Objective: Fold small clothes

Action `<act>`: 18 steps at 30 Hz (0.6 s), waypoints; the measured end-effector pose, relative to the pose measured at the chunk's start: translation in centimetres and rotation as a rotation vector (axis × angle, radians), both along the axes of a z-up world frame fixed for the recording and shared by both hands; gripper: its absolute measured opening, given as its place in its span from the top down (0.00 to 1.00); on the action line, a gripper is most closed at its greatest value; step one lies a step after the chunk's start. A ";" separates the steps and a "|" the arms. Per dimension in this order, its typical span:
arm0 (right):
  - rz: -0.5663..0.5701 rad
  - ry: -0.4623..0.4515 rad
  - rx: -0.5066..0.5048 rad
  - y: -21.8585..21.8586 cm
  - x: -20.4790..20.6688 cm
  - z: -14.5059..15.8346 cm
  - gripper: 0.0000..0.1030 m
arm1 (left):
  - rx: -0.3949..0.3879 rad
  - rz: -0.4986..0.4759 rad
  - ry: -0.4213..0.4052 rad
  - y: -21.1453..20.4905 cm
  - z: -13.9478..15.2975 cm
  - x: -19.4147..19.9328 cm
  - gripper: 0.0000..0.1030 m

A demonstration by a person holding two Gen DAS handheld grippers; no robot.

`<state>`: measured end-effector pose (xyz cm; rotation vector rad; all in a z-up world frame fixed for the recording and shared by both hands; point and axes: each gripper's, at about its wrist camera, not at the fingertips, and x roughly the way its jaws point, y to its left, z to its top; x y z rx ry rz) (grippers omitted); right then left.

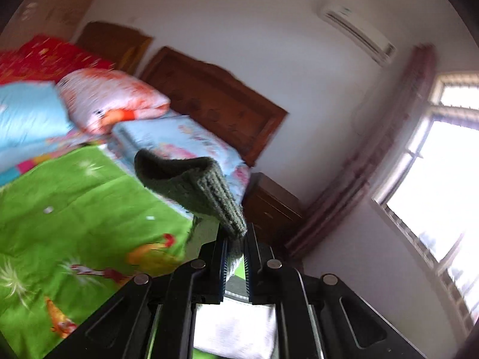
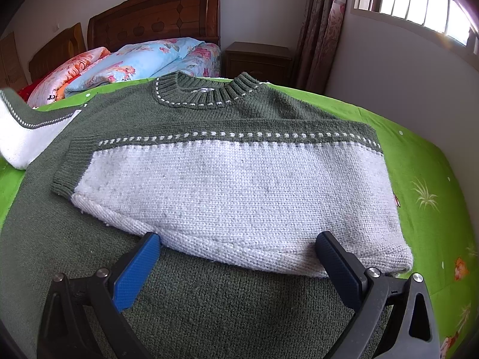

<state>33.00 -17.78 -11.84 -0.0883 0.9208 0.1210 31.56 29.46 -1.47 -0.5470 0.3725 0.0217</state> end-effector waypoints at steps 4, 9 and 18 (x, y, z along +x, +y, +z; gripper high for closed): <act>-0.001 -0.003 0.011 -0.2 -0.1 0.1 0.00 | 0.090 -0.313 -0.008 -11.5 0.8 1.9 0.91; -0.001 -0.007 0.029 -0.4 -0.1 0.2 0.00 | 0.114 -0.565 0.117 -22.9 -4.5 2.9 0.91; -0.001 -0.013 0.050 -0.7 -0.3 0.2 0.00 | -0.050 -0.593 0.241 -23.0 -7.5 0.1 0.73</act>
